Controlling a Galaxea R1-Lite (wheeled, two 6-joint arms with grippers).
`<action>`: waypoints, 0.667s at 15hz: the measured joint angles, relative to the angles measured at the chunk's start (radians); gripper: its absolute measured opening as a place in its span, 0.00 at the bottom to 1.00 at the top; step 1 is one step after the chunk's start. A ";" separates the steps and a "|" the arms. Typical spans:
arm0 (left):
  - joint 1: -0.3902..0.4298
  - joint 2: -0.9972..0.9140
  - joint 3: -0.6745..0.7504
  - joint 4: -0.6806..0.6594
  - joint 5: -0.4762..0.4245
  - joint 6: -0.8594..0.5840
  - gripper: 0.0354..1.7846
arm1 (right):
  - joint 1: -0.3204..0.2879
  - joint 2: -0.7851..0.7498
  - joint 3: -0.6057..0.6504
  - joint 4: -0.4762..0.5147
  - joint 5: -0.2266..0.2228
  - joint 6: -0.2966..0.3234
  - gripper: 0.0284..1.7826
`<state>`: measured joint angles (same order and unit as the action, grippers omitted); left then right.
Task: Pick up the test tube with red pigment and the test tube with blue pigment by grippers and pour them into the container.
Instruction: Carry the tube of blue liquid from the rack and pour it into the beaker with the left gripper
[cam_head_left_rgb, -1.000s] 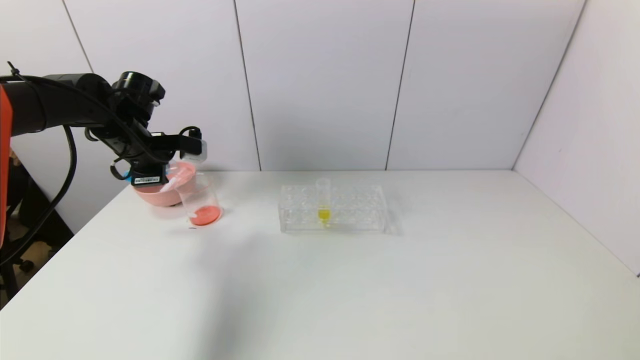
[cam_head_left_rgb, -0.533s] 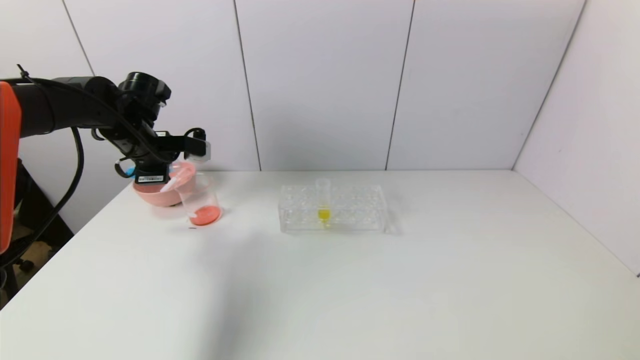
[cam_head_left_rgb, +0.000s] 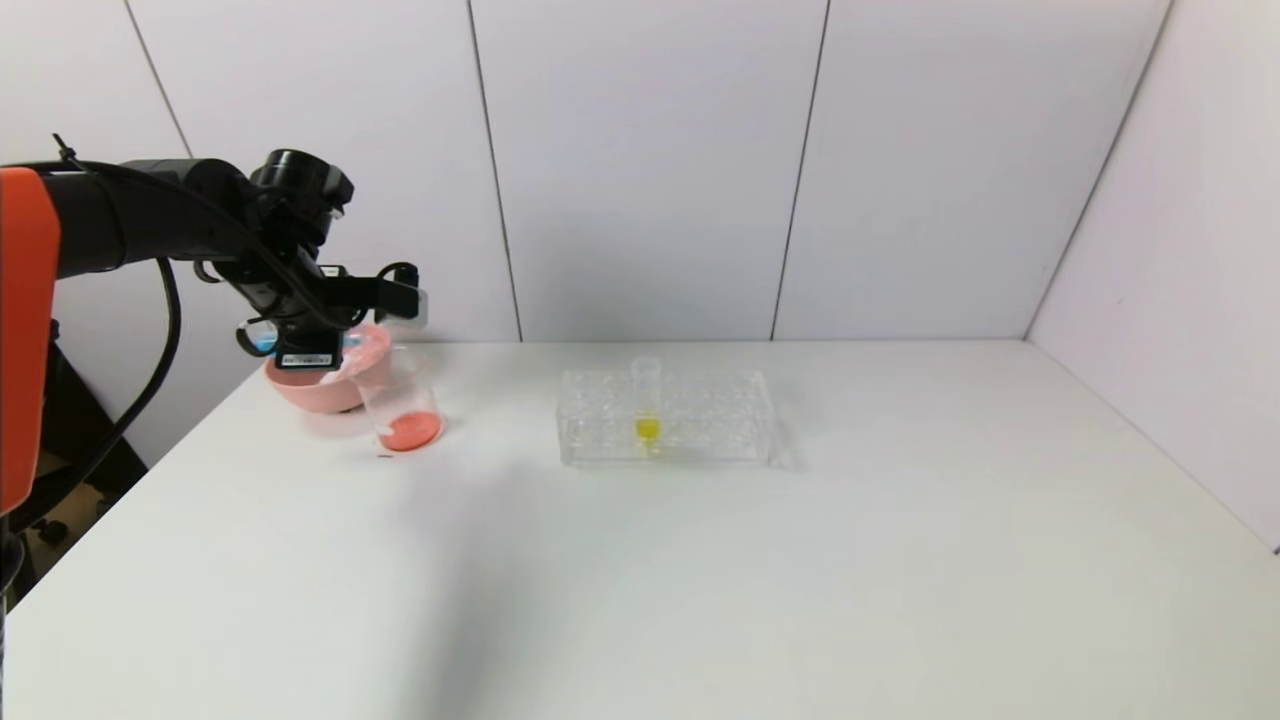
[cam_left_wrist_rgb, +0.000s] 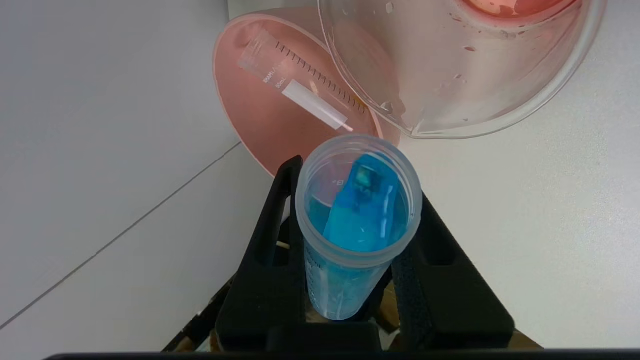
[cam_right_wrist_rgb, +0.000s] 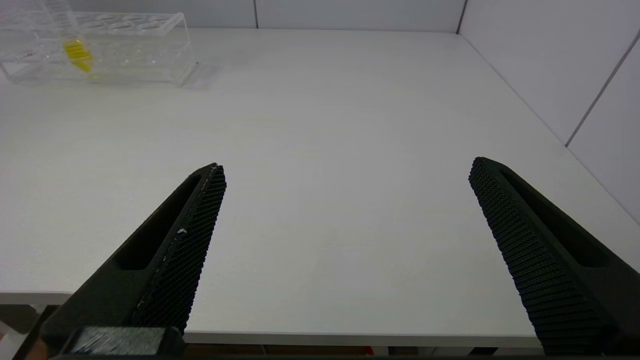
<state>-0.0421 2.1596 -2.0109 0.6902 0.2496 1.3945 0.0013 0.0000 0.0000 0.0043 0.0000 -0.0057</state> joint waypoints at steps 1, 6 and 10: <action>-0.001 0.000 0.000 -0.001 0.002 0.001 0.27 | 0.000 0.000 0.000 0.000 0.000 0.000 1.00; -0.007 0.002 0.000 -0.001 0.028 0.003 0.27 | 0.000 0.000 0.000 0.000 0.000 0.000 1.00; -0.011 0.007 0.000 -0.009 0.035 0.004 0.27 | 0.000 0.000 0.000 0.000 0.000 0.000 1.00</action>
<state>-0.0532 2.1664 -2.0109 0.6811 0.2847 1.3989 0.0013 0.0000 0.0000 0.0047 0.0004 -0.0057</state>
